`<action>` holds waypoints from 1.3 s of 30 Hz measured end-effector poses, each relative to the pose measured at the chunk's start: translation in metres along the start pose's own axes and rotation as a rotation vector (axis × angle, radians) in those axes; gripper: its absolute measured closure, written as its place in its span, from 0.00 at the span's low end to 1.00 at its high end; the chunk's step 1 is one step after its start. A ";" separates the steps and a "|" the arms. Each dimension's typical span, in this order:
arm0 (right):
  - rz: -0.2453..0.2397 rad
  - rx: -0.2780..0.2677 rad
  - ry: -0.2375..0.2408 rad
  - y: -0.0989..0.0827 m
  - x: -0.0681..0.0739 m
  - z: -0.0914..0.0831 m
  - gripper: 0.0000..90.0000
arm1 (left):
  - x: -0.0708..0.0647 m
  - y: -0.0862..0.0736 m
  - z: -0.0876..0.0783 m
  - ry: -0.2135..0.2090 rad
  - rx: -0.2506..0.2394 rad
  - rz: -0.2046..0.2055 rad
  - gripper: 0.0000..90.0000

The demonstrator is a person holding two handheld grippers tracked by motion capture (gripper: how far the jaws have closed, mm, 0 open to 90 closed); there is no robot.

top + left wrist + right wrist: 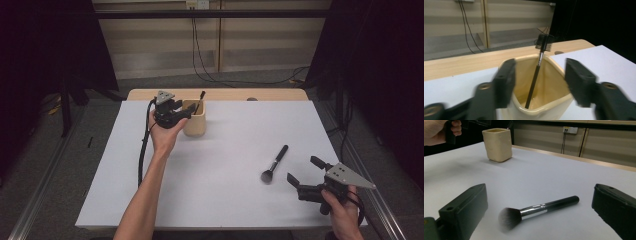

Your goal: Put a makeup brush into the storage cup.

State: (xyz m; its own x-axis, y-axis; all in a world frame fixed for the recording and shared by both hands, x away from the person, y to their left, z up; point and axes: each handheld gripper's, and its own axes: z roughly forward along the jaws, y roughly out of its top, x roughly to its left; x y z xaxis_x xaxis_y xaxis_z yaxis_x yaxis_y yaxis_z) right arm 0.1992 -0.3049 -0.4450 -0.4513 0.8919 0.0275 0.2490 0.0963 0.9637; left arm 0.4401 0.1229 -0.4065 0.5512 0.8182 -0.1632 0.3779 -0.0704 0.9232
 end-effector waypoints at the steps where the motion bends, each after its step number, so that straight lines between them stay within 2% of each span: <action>1: 0.000 0.001 -0.001 0.000 0.000 0.000 0.00 | -0.001 0.000 -0.001 0.008 0.004 0.006 0.36; 3: 0.004 0.002 0.001 0.000 0.000 0.000 0.00 | -0.002 0.000 -0.002 0.011 0.007 0.005 0.24; 7: 0.003 0.001 0.001 0.000 0.000 0.000 0.00 | -0.003 -0.001 -0.008 -0.001 -0.014 -0.004 0.15; 8: 0.005 0.001 0.000 0.000 0.000 0.000 0.00 | -0.002 -0.001 -0.009 -0.007 -0.011 -0.018 0.13; 10: 0.006 0.000 0.001 0.000 -0.001 0.000 0.00 | -0.001 0.000 -0.011 -0.004 -0.007 -0.024 0.04; 13: 0.003 0.001 -0.001 0.000 0.000 0.000 0.00 | 0.000 0.000 -0.017 -0.021 -0.022 -0.001 0.03; 15: 0.000 0.000 0.004 0.000 0.000 0.000 0.00 | -0.001 0.000 -0.023 0.013 -0.044 0.016 0.02; 16: 0.000 0.000 0.005 0.000 0.000 0.000 0.00 | -0.002 -0.001 -0.026 0.035 -0.073 0.023 0.01; 18: -0.001 0.000 0.003 0.001 0.000 0.000 0.00 | -0.001 0.000 -0.029 0.057 -0.060 0.023 0.01; 20: 0.001 0.000 0.002 0.000 0.000 0.000 0.00 | 0.000 -0.001 -0.033 0.051 -0.069 0.022 0.01; 22: 0.002 0.000 0.001 0.001 0.000 0.000 0.00 | 0.001 -0.001 -0.036 0.041 -0.052 0.003 0.01; 24: 0.003 0.000 0.002 0.000 0.000 0.000 0.00 | 0.002 -0.001 -0.040 0.072 -0.035 0.014 0.02; 25: 0.004 -0.002 0.002 0.000 0.000 0.001 0.00 | 0.002 -0.001 -0.041 0.077 -0.037 0.034 0.02; 27: -0.003 0.003 0.003 0.000 0.000 0.002 0.00 | 0.003 -0.001 -0.045 0.116 -0.060 0.046 0.03; 30: 0.005 -0.002 0.001 0.001 0.000 0.001 0.00 | 0.005 0.000 -0.051 0.125 -0.078 0.041 0.03; 32: 0.005 -0.001 0.001 0.001 0.000 0.001 0.00 | 0.005 -0.001 -0.056 0.147 -0.129 0.063 0.04; 34: 0.006 -0.001 -0.002 0.001 0.000 0.001 0.00 | 0.006 -0.002 -0.061 0.144 -0.122 0.074 0.04; 37: 0.000 0.003 -0.002 0.000 0.000 0.001 0.00 | 0.007 -0.005 -0.069 0.112 -0.134 0.054 0.04; 39: 0.006 -0.001 -0.001 0.001 0.000 0.001 0.00 | 0.007 -0.009 -0.075 0.109 -0.132 0.069 0.04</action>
State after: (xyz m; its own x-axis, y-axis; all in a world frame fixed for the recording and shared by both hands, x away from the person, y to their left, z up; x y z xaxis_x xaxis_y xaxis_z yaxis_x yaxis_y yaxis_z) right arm 0.2002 -0.3042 -0.4447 -0.4488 0.8930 0.0329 0.2504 0.0904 0.9639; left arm 0.3849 0.1724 -0.3893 0.4854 0.8718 -0.0661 0.2374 -0.0587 0.9696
